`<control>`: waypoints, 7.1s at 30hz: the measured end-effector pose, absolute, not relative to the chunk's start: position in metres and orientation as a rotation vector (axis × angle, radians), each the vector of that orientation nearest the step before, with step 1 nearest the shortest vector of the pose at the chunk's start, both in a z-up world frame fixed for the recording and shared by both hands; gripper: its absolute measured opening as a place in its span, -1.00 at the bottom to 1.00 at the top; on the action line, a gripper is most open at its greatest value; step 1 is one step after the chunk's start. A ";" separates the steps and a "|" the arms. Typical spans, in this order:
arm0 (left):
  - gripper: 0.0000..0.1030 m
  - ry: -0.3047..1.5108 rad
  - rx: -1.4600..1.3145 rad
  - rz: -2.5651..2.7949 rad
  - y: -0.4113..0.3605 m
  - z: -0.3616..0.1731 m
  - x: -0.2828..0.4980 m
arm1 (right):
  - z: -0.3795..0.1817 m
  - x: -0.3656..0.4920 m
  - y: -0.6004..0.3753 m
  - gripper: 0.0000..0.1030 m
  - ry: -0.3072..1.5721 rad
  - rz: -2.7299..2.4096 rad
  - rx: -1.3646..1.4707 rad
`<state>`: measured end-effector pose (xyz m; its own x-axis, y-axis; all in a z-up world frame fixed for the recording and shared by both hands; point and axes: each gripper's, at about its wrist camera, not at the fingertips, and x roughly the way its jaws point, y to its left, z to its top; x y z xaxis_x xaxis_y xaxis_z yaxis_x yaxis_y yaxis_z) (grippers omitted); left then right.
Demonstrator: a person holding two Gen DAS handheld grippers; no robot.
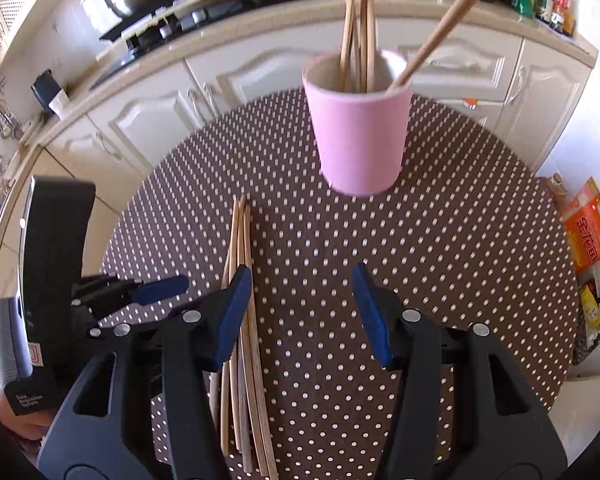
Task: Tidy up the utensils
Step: 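Move both open grippers back down to the remaining chopsticks, then close the left gripper on a chopstick while the right gripper grasps another, then lift both held chopsticks upright and carry them over the pink cup, then lower the chopsticks into the pink cup and open both grippers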
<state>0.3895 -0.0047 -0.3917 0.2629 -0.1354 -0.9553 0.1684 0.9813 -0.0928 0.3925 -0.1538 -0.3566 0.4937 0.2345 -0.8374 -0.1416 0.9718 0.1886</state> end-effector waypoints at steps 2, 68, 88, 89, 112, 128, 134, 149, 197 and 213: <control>-0.24 1.303 0.040 -0.195 -0.006 -0.398 0.391 | -0.364 0.393 -0.152 0.01 1.051 0.233 0.090; -0.91 1.228 -0.073 -0.123 0.010 -0.384 0.413 | -0.419 0.487 -0.137 -0.89 1.394 0.382 0.024; -0.91 1.012 -0.101 -0.250 -0.016 -0.308 0.401 | -0.335 0.447 -0.199 -0.89 1.206 0.438 0.236; -0.91 1.006 -0.101 -0.257 -0.017 -0.306 0.401 | -0.331 0.446 -0.201 -0.89 1.197 0.439 0.240; -0.91 0.827 -0.112 -0.331 -0.046 -0.238 0.432 | -0.248 0.442 -0.238 -0.89 1.001 0.438 0.290; -0.91 0.598 -0.169 -0.309 -0.066 -0.180 0.500 | -0.176 0.490 -0.258 -0.89 0.833 0.442 0.244; -0.91 0.541 -0.230 -0.262 -0.065 -0.175 0.529 | -0.159 0.507 -0.262 -0.89 0.789 0.437 0.228; -0.91 0.489 -0.249 -0.181 -0.067 -0.200 0.556 | -0.151 0.525 -0.252 -0.89 0.713 0.409 0.192; -0.48 0.703 -0.167 -0.246 -0.043 -0.232 0.504 | -0.228 0.513 -0.201 -0.88 0.891 0.342 0.086; -0.38 0.728 -0.165 -0.237 -0.030 -0.230 0.475 | -0.224 0.496 -0.203 -0.86 0.864 0.305 0.145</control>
